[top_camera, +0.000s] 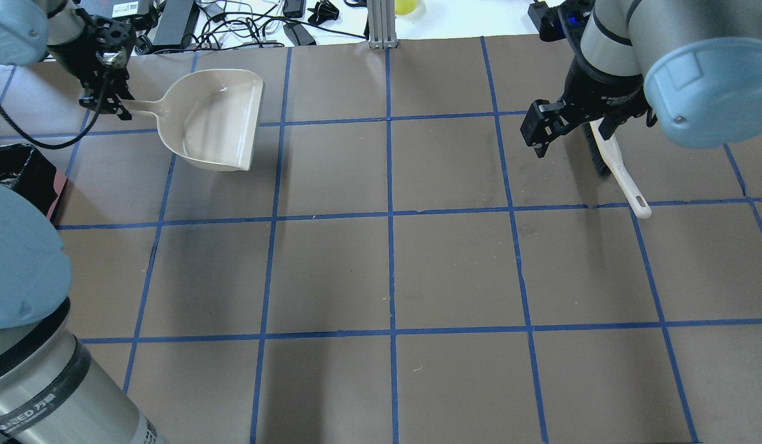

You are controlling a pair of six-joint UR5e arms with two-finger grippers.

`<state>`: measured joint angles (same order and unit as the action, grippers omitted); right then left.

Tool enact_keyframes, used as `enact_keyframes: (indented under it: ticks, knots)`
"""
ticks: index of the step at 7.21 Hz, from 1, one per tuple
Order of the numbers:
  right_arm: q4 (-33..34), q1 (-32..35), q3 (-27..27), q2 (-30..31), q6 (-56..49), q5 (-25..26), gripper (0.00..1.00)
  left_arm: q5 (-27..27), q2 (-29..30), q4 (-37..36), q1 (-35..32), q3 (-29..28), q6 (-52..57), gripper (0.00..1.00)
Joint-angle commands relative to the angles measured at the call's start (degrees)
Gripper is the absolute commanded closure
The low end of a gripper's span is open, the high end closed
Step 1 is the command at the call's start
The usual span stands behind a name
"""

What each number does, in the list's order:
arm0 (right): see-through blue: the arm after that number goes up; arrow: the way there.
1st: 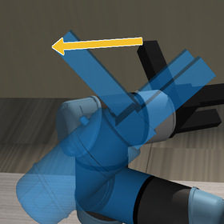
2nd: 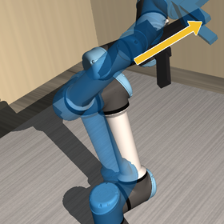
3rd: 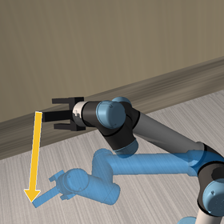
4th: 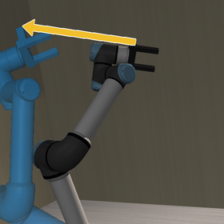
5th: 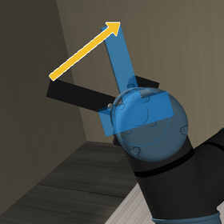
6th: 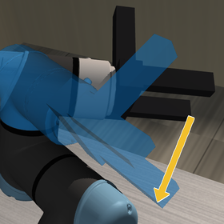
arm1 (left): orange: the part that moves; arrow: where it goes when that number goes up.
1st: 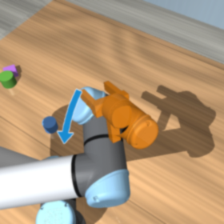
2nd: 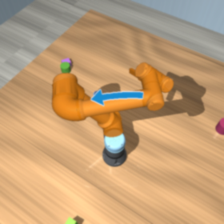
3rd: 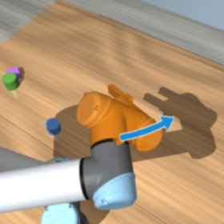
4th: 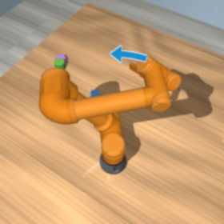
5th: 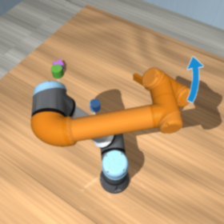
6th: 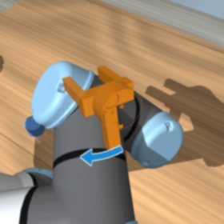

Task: Sweep and dump trash into bin
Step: 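Bring the empty dustpan back to the table with the left gripper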

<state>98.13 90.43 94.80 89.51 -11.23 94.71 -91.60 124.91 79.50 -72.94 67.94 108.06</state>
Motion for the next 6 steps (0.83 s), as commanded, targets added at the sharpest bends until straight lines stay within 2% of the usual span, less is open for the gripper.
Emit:
enact_keyframes:
  ticks: [1,3,6]
  knots:
    - [0.1,0.0,-0.1,0.2,0.2,0.5,0.00,-0.2,4.0,-5.4,-4.5,1.5,-4.1,1.00]
    - [-0.1,0.0,0.1,0.2,4.9,-0.1,0.00,-0.2,4.4,-6.5,-5.3,2.2,-4.5,1.00]
    - [-0.5,0.0,0.1,0.4,5.0,-0.1,0.00,-0.3,2.6,-6.6,-5.4,6.1,-4.9,1.00]
